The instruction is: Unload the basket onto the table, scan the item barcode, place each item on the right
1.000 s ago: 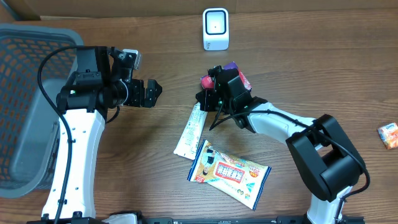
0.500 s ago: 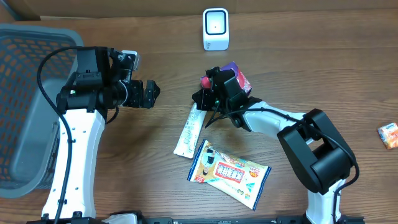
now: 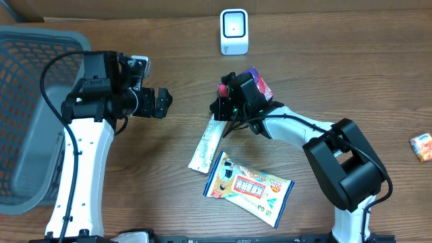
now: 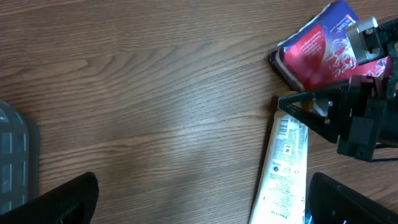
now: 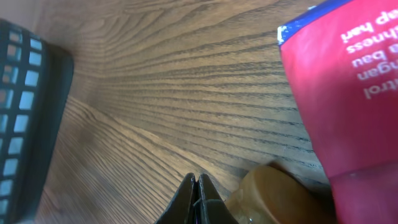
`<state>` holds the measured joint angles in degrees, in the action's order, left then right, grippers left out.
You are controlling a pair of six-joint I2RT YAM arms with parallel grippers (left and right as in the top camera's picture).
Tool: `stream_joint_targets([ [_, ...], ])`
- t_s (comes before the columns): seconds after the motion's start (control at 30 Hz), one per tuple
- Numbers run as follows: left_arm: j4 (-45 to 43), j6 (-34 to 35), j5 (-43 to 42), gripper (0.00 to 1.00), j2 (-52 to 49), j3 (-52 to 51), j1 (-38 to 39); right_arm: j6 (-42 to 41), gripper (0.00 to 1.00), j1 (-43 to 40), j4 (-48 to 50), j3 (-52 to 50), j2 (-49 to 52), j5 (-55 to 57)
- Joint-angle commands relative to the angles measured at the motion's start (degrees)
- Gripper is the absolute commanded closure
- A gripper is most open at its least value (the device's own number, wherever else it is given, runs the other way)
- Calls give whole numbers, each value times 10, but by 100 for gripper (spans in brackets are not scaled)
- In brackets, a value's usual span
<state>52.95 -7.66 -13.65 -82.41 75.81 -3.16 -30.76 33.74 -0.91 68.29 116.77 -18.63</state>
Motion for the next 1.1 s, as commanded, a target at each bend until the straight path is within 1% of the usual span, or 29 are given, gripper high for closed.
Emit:
stream_joint_targets([
  [0.0,1,4,6,0,5,0,-4,47,96,0,-35,-16,1,3],
  [0.27,1,4,6,0,5,0,-4,33,96,0,-85,12,-96,-11],
  [0.37,1,4,6,1,5,0,-4,4,96,0,-97,12,-99,-29],
  [0.53,2,6,6,0,5,0,-4,-66,96,1,-121,11,-99,-29],
  [0.63,2,8,6,0,5,0,-4,-101,96,2,-115,2,-99,-29],
  [0.8,2,11,6,0,5,0,-4,-108,96,4,-106,-23,-97,-13],
  [0.9,3,11,6,0,5,0,-4,-128,96,4,-76,-50,-93,-12],
  [1.07,5,11,6,0,5,0,-4,-132,96,7,-17,-101,-93,-20],
])
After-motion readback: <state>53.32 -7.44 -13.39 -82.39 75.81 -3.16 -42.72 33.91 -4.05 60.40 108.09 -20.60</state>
